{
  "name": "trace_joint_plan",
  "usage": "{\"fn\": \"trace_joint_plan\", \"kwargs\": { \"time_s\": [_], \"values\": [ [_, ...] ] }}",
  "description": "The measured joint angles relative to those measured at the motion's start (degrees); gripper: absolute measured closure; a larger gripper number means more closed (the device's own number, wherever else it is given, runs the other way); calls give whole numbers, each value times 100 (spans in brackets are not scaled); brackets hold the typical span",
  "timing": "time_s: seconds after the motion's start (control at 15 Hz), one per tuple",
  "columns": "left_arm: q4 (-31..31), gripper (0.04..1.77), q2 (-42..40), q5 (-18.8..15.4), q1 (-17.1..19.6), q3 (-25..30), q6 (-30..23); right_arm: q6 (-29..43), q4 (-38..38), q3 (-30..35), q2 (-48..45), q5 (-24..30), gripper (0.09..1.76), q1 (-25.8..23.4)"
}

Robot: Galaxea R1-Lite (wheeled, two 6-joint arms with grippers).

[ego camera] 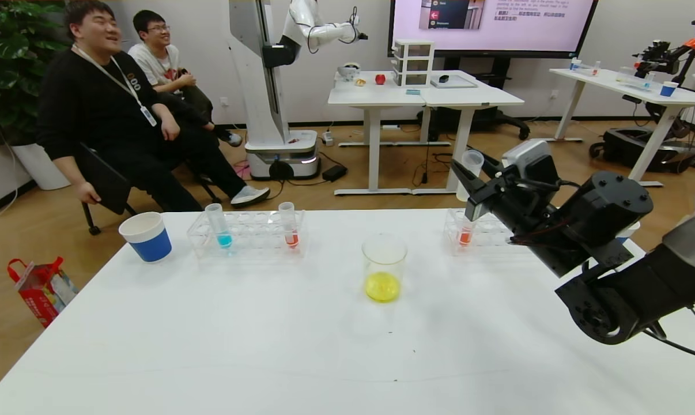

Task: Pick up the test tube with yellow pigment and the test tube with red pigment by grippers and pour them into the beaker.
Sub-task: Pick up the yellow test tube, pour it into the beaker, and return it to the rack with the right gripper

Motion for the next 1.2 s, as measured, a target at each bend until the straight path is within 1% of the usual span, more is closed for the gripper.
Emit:
{"fn": "trace_joint_plan", "kwargs": {
  "time_s": [0.2,0.4,0.53,0.67,0.8,0.87,1.07,1.2],
  "values": [
    [2,6,0,5,2,0,0,741,402,634,-411,-288,135,-22],
    [0,6,0,2,0,0,0,1172,1203,1112,-900,-406,135,-135],
    [0,6,0,2,0,0,0,1359,1546,1204,-1167,-382,135,-276],
    [2,6,0,2,0,0,0,1392,1587,1230,-1315,-299,135,-529],
    [0,6,0,0,0,0,0,1390,1590,1204,-1374,-78,135,-1007],
    [0,6,0,2,0,0,0,1392,1590,1189,-1387,126,135,-1312],
    [0,6,0,0,0,0,-2,1401,1592,1141,-1384,931,135,-2442],
    [2,6,0,0,0,0,0,1409,1596,1009,-1291,1314,135,-3170]
  ]
}}
